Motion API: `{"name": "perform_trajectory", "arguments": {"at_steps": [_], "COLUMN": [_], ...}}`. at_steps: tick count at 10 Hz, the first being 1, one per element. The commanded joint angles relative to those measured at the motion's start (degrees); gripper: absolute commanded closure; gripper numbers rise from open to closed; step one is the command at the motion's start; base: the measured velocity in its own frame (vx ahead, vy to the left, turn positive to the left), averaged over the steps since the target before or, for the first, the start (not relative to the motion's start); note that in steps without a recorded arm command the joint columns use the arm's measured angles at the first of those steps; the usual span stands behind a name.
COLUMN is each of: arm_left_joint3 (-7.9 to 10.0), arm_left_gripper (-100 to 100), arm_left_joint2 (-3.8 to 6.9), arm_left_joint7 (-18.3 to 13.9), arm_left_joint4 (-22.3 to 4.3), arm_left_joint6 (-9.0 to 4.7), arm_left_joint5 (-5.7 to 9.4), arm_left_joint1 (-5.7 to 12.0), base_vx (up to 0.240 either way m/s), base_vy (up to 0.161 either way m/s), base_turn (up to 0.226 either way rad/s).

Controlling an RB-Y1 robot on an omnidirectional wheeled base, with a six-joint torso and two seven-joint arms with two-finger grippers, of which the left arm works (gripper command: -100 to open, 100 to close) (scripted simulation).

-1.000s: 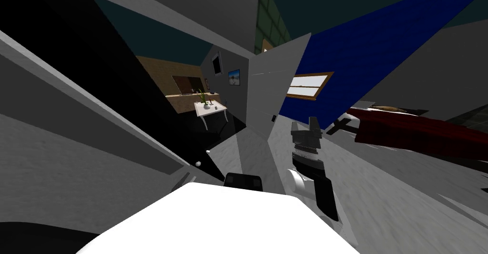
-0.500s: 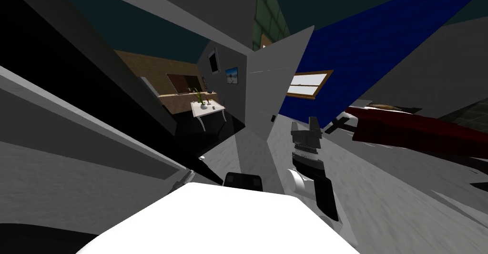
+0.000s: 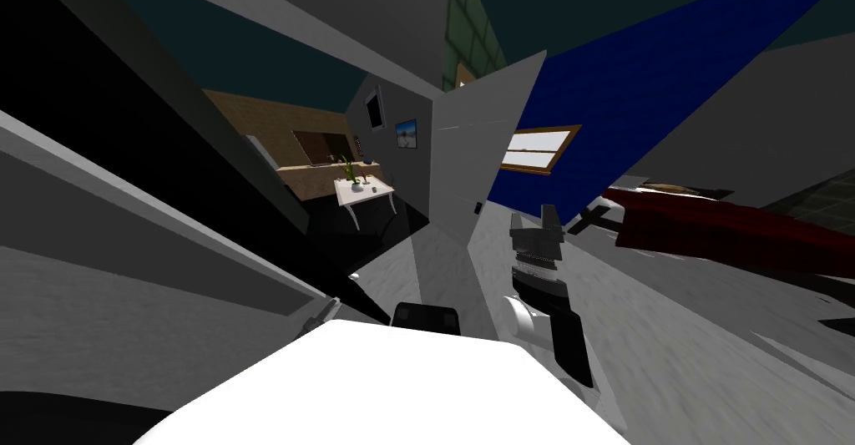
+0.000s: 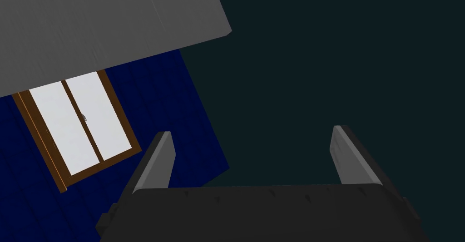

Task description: Pull the door open

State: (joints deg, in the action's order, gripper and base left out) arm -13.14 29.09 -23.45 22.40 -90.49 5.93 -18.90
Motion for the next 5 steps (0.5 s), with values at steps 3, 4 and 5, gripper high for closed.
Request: {"name": "perform_trajectory", "arguments": {"at_steps": [3,4,5], "arm_left_joint3": [-3.16,-3.41,-3.41], "arm_left_gripper": [100,-100,-100], "arm_left_joint2": [0.59,0.04,0.04], "arm_left_joint7": [0.35,0.82,0.82], "arm_left_joint4": [-2.04,-4.57,-9.12], "arm_left_joint6": [-0.84,-2.92,-3.03], "arm_left_joint5": [-3.02,-2.85,-2.85], "arm_left_joint1": [2.03,2.04,3.24], "base_vx": [-0.077,-0.142,-0.11], "base_vy": [-0.029,0.04,0.058], "base_turn": [0.183,0.202,0.095]}}
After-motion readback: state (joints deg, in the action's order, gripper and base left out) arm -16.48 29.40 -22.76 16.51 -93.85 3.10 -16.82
